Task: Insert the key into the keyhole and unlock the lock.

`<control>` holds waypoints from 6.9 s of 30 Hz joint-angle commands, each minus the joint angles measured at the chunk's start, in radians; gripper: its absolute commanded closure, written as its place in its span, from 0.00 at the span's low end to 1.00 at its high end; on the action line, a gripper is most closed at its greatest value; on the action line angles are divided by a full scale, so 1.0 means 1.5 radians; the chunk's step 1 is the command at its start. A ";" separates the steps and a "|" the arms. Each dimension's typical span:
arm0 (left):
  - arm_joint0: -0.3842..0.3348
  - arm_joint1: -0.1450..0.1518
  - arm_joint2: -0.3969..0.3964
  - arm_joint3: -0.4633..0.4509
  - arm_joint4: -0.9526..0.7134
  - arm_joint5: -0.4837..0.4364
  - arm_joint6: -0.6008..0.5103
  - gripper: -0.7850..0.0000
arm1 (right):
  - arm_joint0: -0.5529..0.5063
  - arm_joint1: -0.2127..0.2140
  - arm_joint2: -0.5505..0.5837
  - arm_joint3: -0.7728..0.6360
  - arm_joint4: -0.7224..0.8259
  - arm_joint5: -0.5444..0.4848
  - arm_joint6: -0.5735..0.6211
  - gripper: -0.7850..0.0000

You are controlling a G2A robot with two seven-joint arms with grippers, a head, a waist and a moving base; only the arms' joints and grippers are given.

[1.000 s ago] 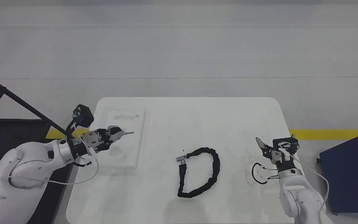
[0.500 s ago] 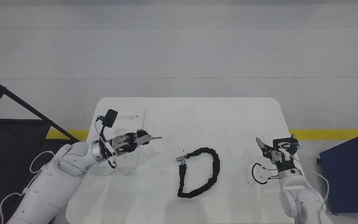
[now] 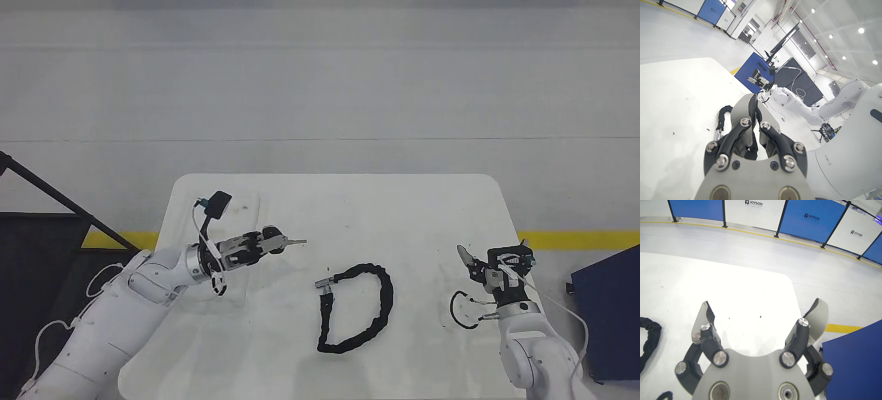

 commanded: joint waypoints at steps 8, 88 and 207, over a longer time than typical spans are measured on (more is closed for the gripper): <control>-0.014 -0.007 0.012 0.016 -0.001 -0.016 0.000 1.00 | 0.000 0.000 0.000 0.000 0.000 0.000 0.000 0.00; -0.014 -0.007 0.012 0.016 -0.001 -0.016 0.000 1.00 | 0.581 -0.048 -0.452 0.282 0.716 -0.487 0.525 0.62; 0.171 0.041 -0.245 -0.137 0.298 -0.031 0.102 1.00 | 0.516 0.005 -0.485 0.124 0.087 -0.425 0.631 0.00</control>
